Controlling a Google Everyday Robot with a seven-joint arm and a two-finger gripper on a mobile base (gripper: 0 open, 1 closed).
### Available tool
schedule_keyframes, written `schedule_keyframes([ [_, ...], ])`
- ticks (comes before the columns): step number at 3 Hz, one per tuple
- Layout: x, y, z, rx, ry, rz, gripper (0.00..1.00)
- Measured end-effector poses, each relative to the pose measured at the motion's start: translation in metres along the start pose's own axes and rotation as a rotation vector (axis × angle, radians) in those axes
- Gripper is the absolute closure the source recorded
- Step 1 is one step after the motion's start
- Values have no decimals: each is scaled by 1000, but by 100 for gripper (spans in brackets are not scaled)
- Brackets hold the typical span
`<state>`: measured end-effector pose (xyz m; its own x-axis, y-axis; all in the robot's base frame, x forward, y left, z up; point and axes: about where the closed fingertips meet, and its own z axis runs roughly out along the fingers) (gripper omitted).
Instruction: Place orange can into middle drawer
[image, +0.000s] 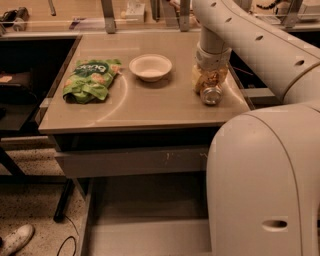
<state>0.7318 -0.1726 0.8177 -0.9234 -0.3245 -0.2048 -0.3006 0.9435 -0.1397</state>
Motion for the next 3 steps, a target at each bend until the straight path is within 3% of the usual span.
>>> schedule_keyframes([
  [1, 0, 0, 0, 0, 0, 0, 92],
  [2, 6, -2, -4, -5, 0, -5, 100],
  [3, 33, -9, -16, -10, 12, 26, 100],
])
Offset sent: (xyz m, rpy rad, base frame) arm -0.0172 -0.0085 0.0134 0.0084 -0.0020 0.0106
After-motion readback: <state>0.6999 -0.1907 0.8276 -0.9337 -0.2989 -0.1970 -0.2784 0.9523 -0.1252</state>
